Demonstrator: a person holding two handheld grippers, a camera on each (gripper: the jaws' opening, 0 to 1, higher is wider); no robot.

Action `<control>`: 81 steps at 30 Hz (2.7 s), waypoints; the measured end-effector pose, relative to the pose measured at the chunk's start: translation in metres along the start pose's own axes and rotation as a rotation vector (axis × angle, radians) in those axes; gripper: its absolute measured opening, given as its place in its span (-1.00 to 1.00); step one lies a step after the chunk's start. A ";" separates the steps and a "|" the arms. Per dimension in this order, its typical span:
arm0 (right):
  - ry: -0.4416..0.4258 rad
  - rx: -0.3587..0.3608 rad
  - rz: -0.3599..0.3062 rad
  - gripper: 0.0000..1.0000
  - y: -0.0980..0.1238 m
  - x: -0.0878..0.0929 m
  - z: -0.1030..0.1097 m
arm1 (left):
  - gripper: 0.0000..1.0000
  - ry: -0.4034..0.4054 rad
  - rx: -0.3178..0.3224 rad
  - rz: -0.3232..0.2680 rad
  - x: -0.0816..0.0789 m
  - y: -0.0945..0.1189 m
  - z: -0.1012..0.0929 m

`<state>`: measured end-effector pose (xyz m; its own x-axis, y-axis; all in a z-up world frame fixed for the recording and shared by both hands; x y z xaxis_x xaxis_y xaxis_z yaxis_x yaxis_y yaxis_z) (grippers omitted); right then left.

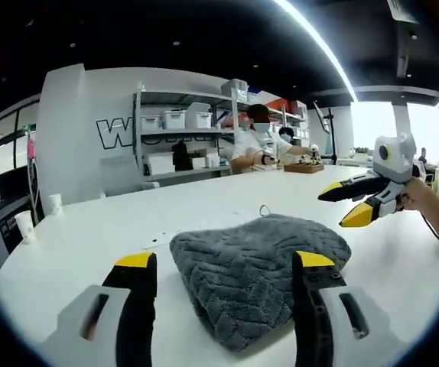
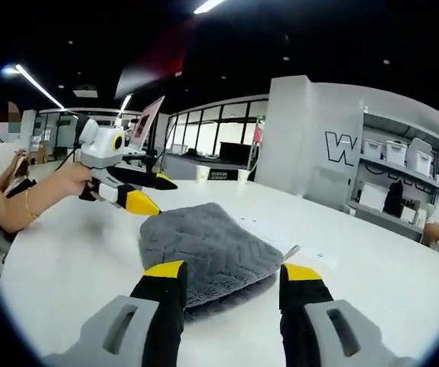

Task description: Open the folded towel by lifting each exposed corner and separating the folded layers until the towel lies flat within the target outline without major curled edges

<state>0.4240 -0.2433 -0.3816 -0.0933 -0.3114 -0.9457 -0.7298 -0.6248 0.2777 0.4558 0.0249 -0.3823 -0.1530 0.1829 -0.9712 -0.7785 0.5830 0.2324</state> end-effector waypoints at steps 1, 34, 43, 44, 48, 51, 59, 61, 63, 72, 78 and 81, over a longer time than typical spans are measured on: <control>-0.004 0.002 0.002 -0.10 -0.001 0.001 -0.001 | 0.40 0.002 -0.002 0.003 0.000 -0.001 0.001; -0.045 -0.017 0.043 -0.31 -0.020 0.023 0.004 | 0.24 0.112 0.010 0.001 0.029 -0.015 0.005; -0.047 -0.019 0.039 -0.37 -0.021 0.025 0.007 | 0.23 0.116 0.013 0.003 0.032 -0.016 0.005; -0.045 -0.020 0.037 -0.38 -0.020 0.026 0.007 | 0.23 0.118 0.012 0.002 0.033 -0.016 0.006; -0.052 -0.019 0.035 -0.40 -0.021 0.027 0.007 | 0.23 0.127 0.003 -0.001 0.034 -0.014 0.008; -0.052 -0.022 0.038 -0.41 -0.022 0.028 0.008 | 0.23 0.133 0.003 -0.001 0.035 -0.015 0.008; -0.057 -0.024 0.043 -0.45 -0.022 0.030 0.009 | 0.22 0.151 0.013 -0.009 0.036 -0.015 0.008; -0.059 -0.025 0.042 -0.46 -0.022 0.030 0.009 | 0.20 0.161 0.020 -0.011 0.036 -0.015 0.009; -0.058 -0.026 0.042 -0.47 -0.022 0.031 0.009 | 0.21 0.160 0.017 -0.009 0.037 -0.015 0.009; -0.029 -0.034 0.032 -0.57 -0.025 0.033 0.009 | 0.20 0.162 0.011 -0.014 0.038 -0.015 0.011; -0.026 -0.033 0.032 -0.59 -0.026 0.033 0.010 | 0.08 0.160 0.023 -0.023 0.039 -0.017 0.009; -0.032 -0.036 0.031 -0.60 -0.026 0.034 0.010 | 0.03 0.164 0.032 -0.028 0.039 -0.018 0.008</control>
<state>0.4332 -0.2305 -0.4227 -0.1372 -0.3086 -0.9413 -0.7017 -0.6404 0.3122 0.4689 0.0277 -0.4240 -0.2307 0.0364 -0.9723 -0.7645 0.6114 0.2043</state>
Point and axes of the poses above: the point that each gripper's makers call its tool centre point, and the gripper's own axes: y roughly backward along the fingers, z roughly to its left, x roughly out of its underside, the point moved 8 cm from there along y, roughly backward along the fingers, and after that the axes turned 4 degrees about z, right-handed, at the moved point
